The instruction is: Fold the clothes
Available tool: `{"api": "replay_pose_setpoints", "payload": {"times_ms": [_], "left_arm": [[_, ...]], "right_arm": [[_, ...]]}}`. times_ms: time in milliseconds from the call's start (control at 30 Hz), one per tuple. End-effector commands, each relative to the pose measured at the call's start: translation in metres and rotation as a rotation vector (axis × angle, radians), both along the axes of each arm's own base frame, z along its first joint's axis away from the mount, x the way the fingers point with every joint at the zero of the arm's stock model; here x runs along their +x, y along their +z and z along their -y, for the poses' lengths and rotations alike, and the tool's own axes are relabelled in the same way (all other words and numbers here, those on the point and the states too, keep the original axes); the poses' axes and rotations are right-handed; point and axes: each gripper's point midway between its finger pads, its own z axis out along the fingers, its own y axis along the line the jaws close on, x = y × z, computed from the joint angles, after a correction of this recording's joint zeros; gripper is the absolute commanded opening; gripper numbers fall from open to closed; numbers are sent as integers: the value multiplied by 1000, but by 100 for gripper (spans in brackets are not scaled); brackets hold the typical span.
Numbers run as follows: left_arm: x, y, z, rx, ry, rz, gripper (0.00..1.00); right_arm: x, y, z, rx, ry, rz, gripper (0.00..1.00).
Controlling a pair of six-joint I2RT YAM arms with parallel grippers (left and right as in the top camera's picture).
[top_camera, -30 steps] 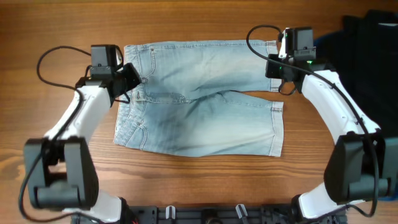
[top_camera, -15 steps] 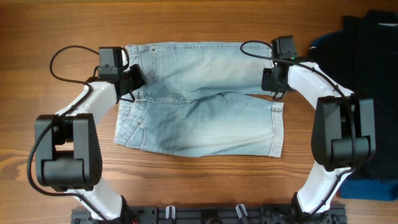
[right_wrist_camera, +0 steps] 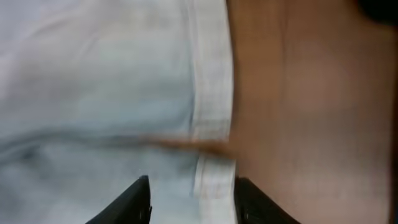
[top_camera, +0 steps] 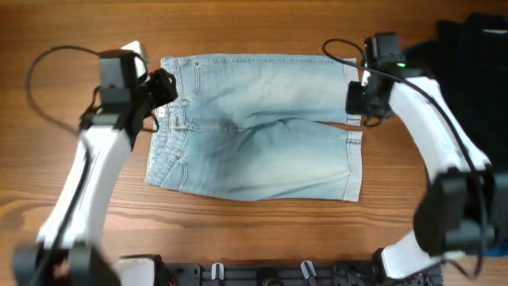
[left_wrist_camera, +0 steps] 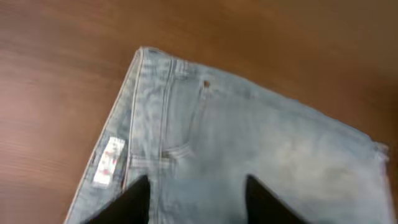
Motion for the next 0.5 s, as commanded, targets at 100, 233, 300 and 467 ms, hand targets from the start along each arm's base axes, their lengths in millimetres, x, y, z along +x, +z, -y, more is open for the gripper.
{"api": "replay_pose_setpoints", "payload": {"times_ms": [100,233,300,467], "left_arm": [[-98,9,-6,-89,166,-255,76],[-130,-13,-20,-4,221,-407,82],[-131,-18,-30,45,252,-423,90],[-110,-45,-31,58,255,-465,45]], "right_arm": [[-65,21,-22,161,-87,-187,43],[-106,-4,-20,159,-179,-349,45],[-123,-18,-19,153,-199,-404,46],[-114,-33,-21,154,-34,-342,48]]}}
